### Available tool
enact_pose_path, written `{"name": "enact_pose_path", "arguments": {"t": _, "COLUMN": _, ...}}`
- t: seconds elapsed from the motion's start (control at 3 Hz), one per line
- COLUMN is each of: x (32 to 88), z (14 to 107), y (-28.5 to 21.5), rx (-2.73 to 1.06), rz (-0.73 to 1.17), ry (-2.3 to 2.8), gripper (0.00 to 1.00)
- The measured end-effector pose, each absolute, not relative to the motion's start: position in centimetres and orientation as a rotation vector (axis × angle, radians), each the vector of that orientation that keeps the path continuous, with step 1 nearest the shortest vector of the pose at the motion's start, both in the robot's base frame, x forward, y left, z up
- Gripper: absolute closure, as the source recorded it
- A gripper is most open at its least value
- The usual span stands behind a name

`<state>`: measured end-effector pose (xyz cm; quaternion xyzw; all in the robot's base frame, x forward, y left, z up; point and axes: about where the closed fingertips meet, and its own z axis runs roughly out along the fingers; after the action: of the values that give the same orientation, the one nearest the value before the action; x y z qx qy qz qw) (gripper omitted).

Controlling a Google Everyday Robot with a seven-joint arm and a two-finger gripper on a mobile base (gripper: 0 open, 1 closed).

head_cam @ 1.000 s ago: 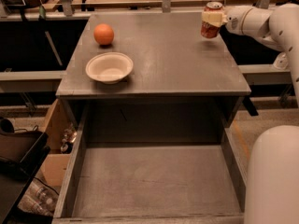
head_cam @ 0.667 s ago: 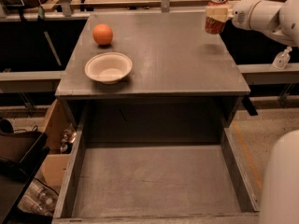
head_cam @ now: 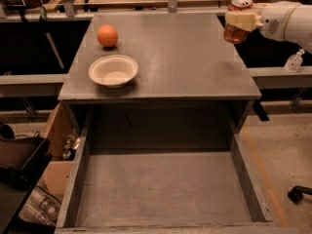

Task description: Place coke can into top drawer

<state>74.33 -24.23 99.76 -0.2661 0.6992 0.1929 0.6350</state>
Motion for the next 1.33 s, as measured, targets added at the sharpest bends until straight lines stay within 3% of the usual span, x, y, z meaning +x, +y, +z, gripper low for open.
{"name": "enact_pose_path", "arguments": {"t": 0.67, "x": 63.3, "z": 98.5, "y": -20.0, "rx": -0.802, "rz": 0.577, "ry": 1.551, "gripper": 1.0}}
{"name": "enact_pose_path", "arguments": {"t": 1.33, "x": 59.2, "z": 97.3, "y": -18.4, "rx": -0.84, "rz": 0.659, "ry": 1.525, "gripper": 1.0}}
